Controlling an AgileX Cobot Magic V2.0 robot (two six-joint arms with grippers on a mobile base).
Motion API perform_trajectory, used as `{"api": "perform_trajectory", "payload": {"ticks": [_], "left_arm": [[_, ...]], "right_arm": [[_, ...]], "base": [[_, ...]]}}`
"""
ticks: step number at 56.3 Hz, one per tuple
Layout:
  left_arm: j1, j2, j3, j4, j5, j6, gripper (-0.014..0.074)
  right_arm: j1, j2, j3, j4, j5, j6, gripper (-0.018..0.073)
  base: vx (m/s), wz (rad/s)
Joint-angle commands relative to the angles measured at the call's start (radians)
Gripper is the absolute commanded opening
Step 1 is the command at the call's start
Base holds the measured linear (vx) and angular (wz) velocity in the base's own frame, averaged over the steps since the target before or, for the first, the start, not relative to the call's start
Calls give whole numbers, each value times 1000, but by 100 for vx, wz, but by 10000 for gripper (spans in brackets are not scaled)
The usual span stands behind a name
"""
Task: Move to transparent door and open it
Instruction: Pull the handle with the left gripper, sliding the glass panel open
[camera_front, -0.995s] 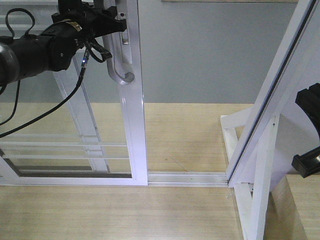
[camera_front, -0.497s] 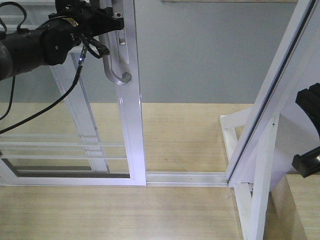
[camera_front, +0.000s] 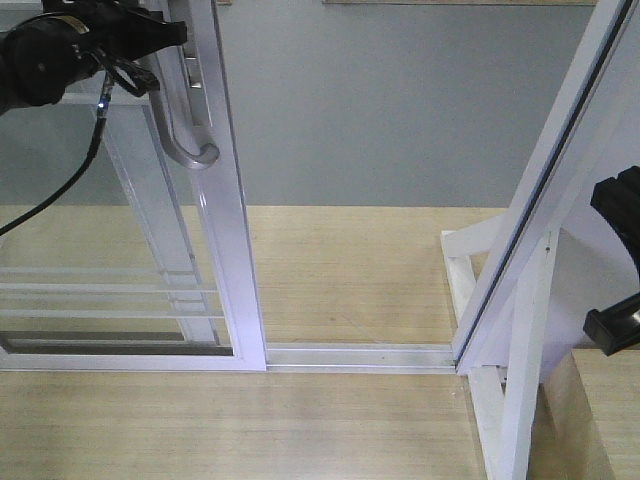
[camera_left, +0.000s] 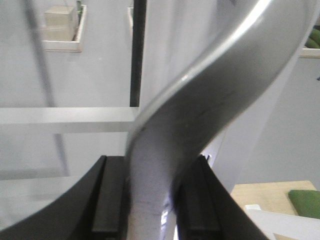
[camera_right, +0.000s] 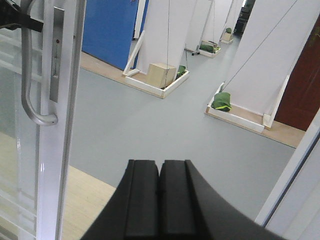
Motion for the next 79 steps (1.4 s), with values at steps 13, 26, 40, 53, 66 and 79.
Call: {"api": "perform_trajectory", "payload": {"ticks": [13, 26, 40, 53, 66, 79], "left_arm": [[4, -82, -42, -5, -124, 118, -3], [57, -88, -42, -12, -112, 118, -3], [128, -130, -42, -12, -92, 118, -3], [159, -152, -42, -11, -70, 120, -3], [173, -159, -39, -10, -47, 121, 0], [173, -252, 38, 0, -41, 127, 0]], "right_arm": [[-5, -1, -28, -6, -83, -7, -5], [-5, -1, -28, -6, -62, -7, -5], [-5, -1, -28, -6, -36, -7, -5], [-5, -1, -28, -6, -36, -7, -5], [-5, -1, -28, -6, -35, -7, -5], [-5, -1, -28, -6, -32, -7, -5]], "base": [[0, 1], [0, 1], [0, 0], [0, -1], [0, 0], [0, 0]]}}
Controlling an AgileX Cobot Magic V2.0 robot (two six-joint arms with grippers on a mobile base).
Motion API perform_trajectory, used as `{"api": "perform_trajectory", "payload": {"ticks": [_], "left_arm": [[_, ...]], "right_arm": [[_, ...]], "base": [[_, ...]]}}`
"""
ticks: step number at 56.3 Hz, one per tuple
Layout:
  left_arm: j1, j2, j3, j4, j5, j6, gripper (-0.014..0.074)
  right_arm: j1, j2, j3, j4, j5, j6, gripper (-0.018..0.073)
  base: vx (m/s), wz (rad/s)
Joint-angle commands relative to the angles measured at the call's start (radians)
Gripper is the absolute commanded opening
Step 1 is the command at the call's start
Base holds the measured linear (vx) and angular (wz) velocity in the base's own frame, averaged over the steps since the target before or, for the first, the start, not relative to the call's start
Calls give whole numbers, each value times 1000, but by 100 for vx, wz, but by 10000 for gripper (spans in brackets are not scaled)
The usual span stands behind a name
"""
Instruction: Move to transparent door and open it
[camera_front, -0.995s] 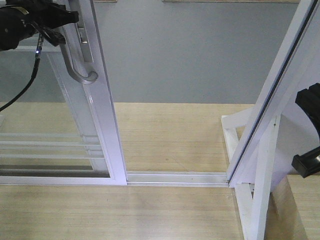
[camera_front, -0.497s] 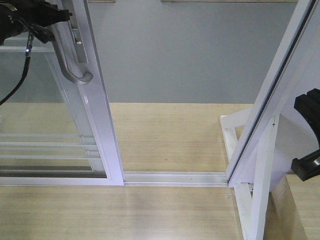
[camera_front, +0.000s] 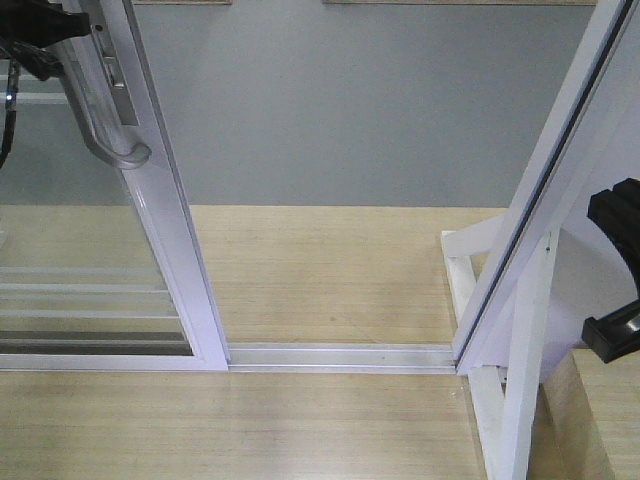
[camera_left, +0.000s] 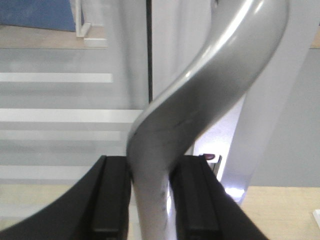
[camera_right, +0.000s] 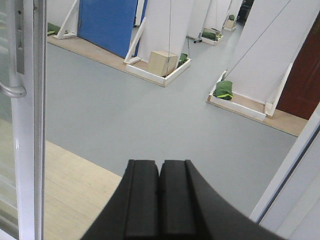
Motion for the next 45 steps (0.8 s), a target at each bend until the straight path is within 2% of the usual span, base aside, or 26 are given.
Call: {"api": "perform_trajectory", "payload": {"ticks": [1, 16, 27, 39, 45], "left_arm": [[-12, -150, -5, 5, -127, 8, 0], [-25, -390, 235, 20, -127, 12, 0], [-99, -636, 436, 22, -114, 7, 0], [-169, -924, 593, 28, 7, 8, 0], [-185, -1061, 667, 18, 99, 6, 0]], "right_arm": [[-5, -1, -28, -6, -78, -7, -5], [-5, -1, -28, -6, -78, -7, -5], [-5, -1, -30, 20, -77, 16, -5], [-5, -89, -32, 79, -73, 23, -5], [-5, -174, -32, 79, 1, 23, -5]], "base": [[0, 0], [0, 0], [0, 0], [0, 0], [0, 0]]}}
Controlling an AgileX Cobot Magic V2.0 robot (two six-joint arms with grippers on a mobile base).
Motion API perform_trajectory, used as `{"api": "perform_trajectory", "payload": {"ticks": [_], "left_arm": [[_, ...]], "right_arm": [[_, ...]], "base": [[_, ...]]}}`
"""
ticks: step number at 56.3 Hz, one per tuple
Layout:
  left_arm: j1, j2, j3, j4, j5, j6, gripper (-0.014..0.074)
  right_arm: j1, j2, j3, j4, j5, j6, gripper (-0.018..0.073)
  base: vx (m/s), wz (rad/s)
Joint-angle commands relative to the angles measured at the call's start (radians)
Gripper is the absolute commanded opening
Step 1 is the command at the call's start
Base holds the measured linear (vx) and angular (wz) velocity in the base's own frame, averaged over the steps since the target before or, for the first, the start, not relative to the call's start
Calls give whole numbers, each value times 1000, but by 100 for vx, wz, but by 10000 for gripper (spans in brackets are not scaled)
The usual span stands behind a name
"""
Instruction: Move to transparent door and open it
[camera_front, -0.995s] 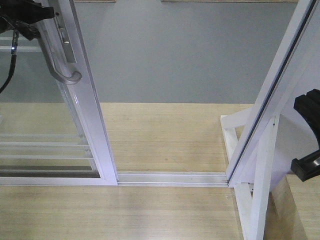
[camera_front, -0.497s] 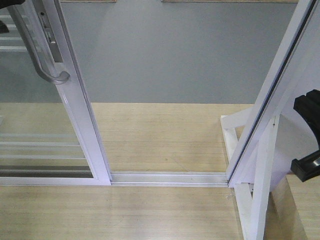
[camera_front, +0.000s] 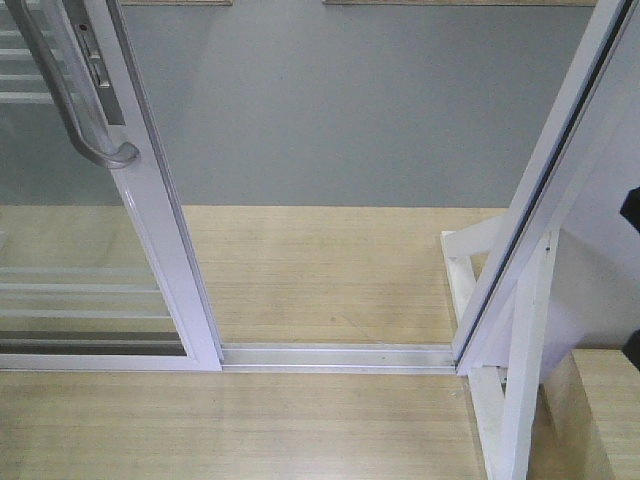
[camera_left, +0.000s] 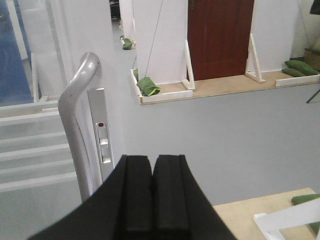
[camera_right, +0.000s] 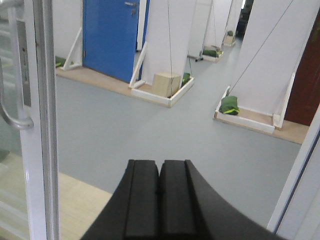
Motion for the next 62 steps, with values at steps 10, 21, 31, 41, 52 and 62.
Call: {"api": "perform_trajectory", "payload": {"ticks": [10, 21, 31, 41, 52, 62], "left_arm": [[-14, -276, 191, -55, 51, -9, 0], [-14, -417, 359, -215, 51, -4, 0], [-14, -464, 405, -216, 42, -4, 0], [-14, -464, 405, -218, 40, -8, 0], [-13, -464, 405, -218, 40, -8, 0], [-13, -464, 405, -218, 40, -8, 0]], "right_arm": [[-5, -182, -31, -6, 259, -1, -5], [-5, -285, 17, -37, 284, -5, -5], [-5, -291, 31, -24, 248, -5, -5], [-5, -291, 31, -26, 271, -5, -5], [-5, -291, 31, -26, 271, -5, -5], [-5, -291, 31, -26, 271, -5, -5]], "base": [[0, 0], [0, 0], [0, 0], [0, 0], [0, 0], [0, 0]]}}
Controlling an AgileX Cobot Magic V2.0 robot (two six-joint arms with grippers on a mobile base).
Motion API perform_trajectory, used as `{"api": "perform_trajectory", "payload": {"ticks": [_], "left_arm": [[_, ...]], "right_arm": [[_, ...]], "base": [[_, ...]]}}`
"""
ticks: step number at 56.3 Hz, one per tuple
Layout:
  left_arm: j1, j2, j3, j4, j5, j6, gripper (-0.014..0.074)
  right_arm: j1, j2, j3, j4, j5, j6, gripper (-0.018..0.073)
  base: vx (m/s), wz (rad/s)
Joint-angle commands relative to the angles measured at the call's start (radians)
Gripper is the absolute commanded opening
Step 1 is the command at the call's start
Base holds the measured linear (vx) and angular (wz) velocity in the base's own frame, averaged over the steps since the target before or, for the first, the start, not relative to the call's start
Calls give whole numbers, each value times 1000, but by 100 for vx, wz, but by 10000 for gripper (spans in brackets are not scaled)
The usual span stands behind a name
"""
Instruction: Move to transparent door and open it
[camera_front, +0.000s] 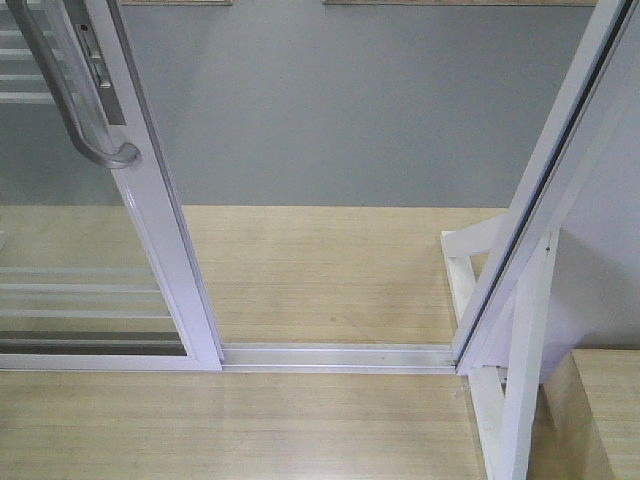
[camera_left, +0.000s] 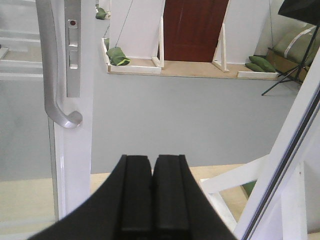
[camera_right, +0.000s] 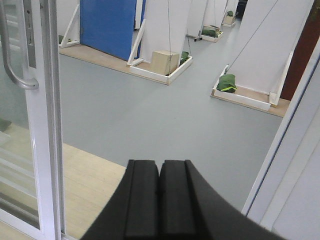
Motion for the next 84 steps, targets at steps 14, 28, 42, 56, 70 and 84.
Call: {"api": "perform_trajectory", "payload": {"ticks": [14, 28, 42, 56, 70, 84], "left_arm": [[-7, 9, -27, -18, -83, -7, 0], [-7, 9, -25, 94, -171, -37, 0], [-7, 9, -25, 298, -240, -158, 0], [-6, -42, -24, 304, -155, -134, 0], [-6, -268, 198, 295, -158, -140, 0], [-5, -270, 266, 269, -134, -138, 0]], "right_arm": [[-5, 14, -26, -4, -76, -5, -5], [-5, 14, -26, -4, -76, -5, -5], [-5, 14, -26, -3, -76, -5, -5], [-5, 14, -26, -4, -76, -5, -5], [-5, 14, -26, -4, -76, -5, -5], [-5, 14, -26, -4, -76, -5, -5]], "base": [[0, 0], [0, 0], [0, 0], [0, 0], [0, 0], [0, 0]]}}
